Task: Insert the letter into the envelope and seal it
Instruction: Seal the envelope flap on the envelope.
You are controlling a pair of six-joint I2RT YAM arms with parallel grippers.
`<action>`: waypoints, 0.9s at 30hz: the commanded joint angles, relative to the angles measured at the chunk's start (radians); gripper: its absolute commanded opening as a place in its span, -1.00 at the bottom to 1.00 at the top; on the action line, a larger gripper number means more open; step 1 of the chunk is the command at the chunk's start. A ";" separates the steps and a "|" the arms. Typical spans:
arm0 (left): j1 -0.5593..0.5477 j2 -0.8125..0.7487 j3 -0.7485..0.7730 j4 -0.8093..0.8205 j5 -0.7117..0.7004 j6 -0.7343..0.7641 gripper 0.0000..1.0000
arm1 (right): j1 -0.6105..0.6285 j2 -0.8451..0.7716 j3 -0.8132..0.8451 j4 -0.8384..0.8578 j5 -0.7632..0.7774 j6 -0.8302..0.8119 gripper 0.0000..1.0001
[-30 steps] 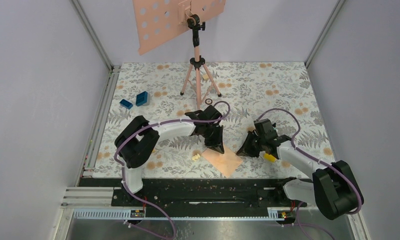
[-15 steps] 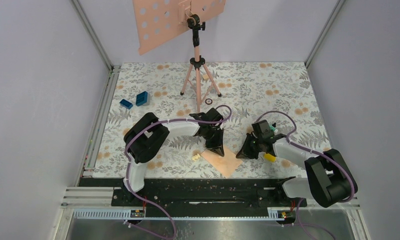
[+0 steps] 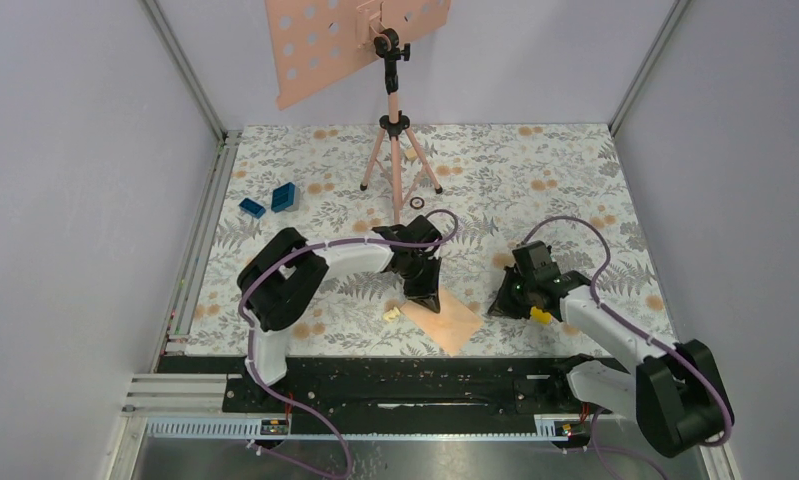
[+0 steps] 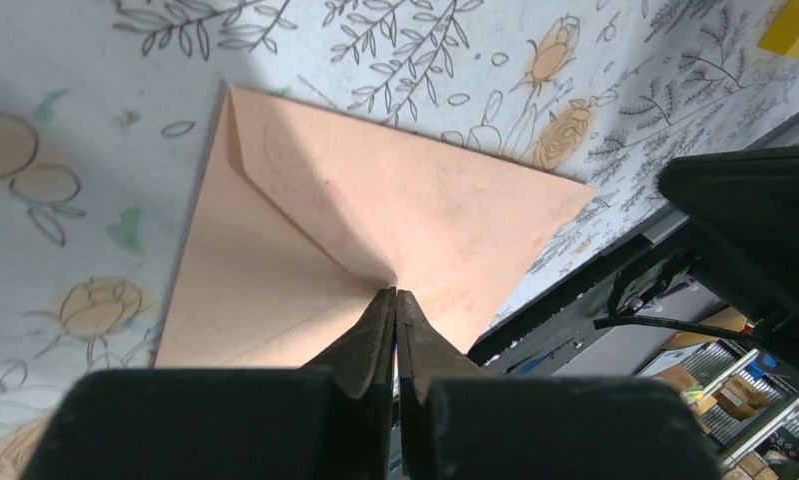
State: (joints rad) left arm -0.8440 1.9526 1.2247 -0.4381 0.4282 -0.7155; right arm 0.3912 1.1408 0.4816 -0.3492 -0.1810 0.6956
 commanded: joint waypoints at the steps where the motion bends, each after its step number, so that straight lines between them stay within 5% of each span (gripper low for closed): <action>1: 0.006 -0.093 -0.005 -0.018 -0.039 0.012 -1.00 | -0.006 -0.105 0.118 -0.140 0.127 -0.059 -1.00; 10: -0.024 -0.039 -0.025 0.063 -0.033 -0.047 -1.00 | 0.037 0.019 0.113 0.049 -0.105 0.056 -1.00; 27: -0.024 -0.048 -0.090 0.003 -0.097 0.005 -1.00 | 0.052 0.116 -0.007 0.070 -0.041 0.025 -1.00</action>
State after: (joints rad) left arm -0.8677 1.9305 1.1641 -0.3729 0.4152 -0.7609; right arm 0.4492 1.2785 0.4896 -0.2424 -0.2588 0.7475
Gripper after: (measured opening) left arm 0.006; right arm 0.017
